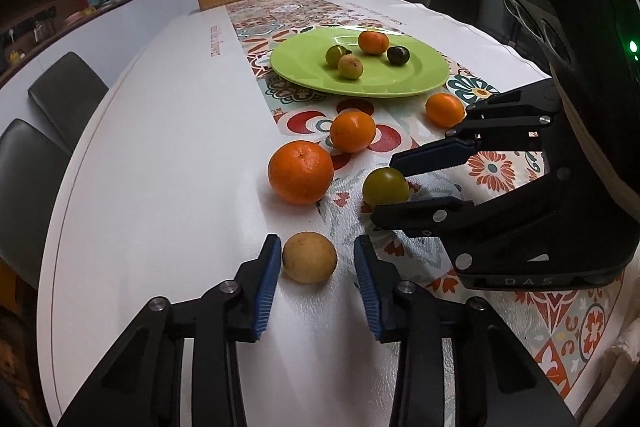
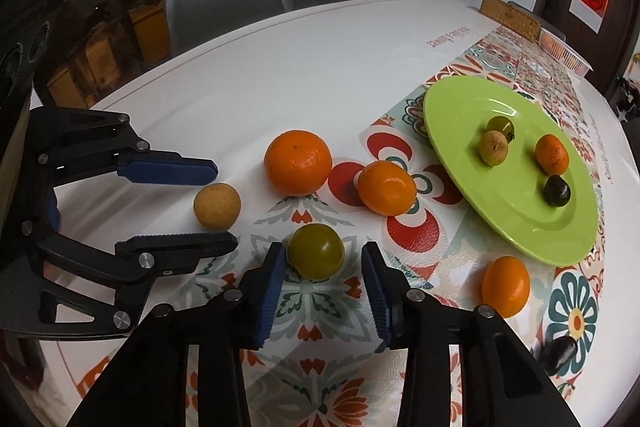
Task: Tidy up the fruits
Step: 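Close the left tool on the brown fruit while the right tool grasps the green-yellow fruit, then carry the brown fruit and green-yellow fruit over the green plate with both tools, then open both tools to release the brown and green-yellow fruits onto the plate, then move the left tool to an orange while the right tool approaches a dark plum, then close the left tool on the orange while the right tool grasps the plum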
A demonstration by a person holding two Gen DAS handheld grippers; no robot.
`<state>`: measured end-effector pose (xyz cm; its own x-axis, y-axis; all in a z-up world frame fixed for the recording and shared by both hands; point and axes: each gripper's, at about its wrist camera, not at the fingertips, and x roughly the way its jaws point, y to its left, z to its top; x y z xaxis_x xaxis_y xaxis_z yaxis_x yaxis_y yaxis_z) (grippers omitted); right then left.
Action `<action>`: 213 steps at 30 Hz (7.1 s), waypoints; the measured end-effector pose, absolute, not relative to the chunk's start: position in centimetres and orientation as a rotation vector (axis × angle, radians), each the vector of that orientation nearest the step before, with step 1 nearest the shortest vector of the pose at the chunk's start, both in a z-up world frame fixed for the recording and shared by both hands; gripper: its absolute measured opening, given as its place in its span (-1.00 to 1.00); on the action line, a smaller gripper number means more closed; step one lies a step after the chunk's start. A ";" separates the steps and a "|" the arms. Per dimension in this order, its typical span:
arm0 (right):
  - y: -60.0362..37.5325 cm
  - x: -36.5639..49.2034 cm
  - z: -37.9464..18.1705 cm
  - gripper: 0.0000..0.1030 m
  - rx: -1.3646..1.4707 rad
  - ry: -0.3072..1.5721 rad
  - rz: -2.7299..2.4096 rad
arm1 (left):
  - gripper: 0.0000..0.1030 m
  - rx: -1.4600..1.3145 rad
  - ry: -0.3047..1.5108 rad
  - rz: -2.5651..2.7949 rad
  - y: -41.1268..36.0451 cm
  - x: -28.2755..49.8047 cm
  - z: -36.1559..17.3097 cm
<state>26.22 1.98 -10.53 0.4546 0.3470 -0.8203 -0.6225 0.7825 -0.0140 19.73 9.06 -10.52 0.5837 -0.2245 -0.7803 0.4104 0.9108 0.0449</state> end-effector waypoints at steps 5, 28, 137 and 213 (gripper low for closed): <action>2.2 26.4 -10.7 -0.41 -0.329 0.922 0.620 | -0.44 0.209 0.880 -0.369 9.2 20.0 -10.4; -0.1 24.3 -6.8 -0.42 -0.225 0.836 0.600 | -0.44 0.170 0.759 -0.311 8.1 18.5 -5.8; -14.6 31.3 2.3 -0.17 -0.114 0.699 0.282 | 0.15 0.128 0.705 -0.176 -2.1 29.2 3.0; -15.1 27.7 -10.6 -0.27 -0.094 0.940 0.253 | -0.24 0.229 0.884 -0.433 -6.0 27.2 -10.8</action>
